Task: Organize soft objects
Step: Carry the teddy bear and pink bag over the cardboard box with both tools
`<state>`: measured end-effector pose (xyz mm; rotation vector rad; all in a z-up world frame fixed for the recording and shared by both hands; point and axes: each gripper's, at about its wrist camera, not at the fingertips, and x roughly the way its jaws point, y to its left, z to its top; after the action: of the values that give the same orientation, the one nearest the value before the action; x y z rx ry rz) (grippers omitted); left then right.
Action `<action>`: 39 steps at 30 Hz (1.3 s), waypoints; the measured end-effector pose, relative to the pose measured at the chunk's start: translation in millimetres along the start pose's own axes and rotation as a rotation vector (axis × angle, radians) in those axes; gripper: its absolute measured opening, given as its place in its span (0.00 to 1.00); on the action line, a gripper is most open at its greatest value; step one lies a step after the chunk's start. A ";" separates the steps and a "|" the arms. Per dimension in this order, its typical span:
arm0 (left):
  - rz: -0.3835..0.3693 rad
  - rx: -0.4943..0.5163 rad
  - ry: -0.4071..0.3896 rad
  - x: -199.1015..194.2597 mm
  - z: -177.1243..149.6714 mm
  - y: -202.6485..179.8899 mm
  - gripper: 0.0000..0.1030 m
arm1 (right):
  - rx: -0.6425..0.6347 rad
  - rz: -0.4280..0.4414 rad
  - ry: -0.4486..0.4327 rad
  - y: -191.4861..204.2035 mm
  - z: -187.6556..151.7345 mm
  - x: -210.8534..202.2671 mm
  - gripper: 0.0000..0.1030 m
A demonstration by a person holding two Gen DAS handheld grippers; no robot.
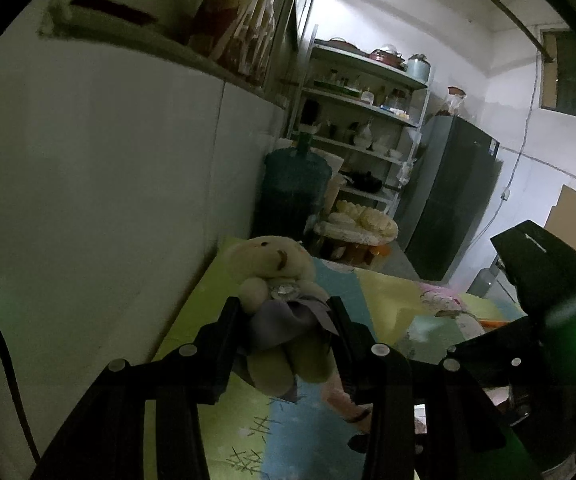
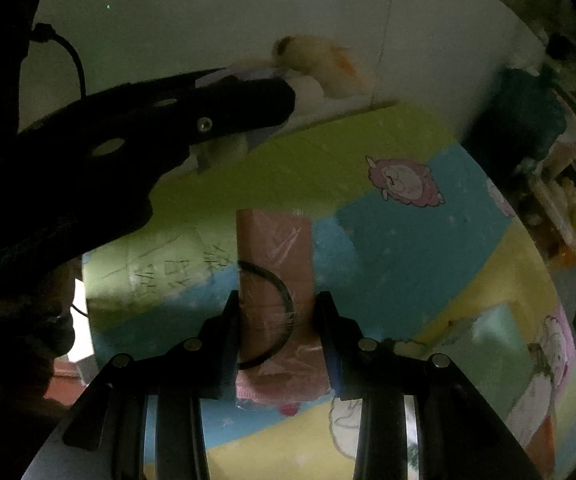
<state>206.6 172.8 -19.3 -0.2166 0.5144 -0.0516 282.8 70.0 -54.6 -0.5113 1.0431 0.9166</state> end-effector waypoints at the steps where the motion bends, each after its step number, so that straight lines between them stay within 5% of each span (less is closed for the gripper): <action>1: -0.002 0.003 -0.004 -4.0 0.3 -1.3 0.42 | 0.003 0.000 -0.008 6.5 -1.2 -5.0 0.36; 20: -0.085 0.071 -0.094 -57.0 9.0 -53.6 0.42 | 0.095 -0.076 -0.177 11.9 -42.6 -91.5 0.36; 39: -0.189 0.164 -0.086 -41.9 14.5 -134.0 0.42 | 0.233 -0.175 -0.271 -30.0 -111.3 -160.0 0.36</action>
<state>178.0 49.1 42.5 -0.1055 0.4008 -0.2670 219.6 -92.1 38.3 -0.2696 0.8306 0.6775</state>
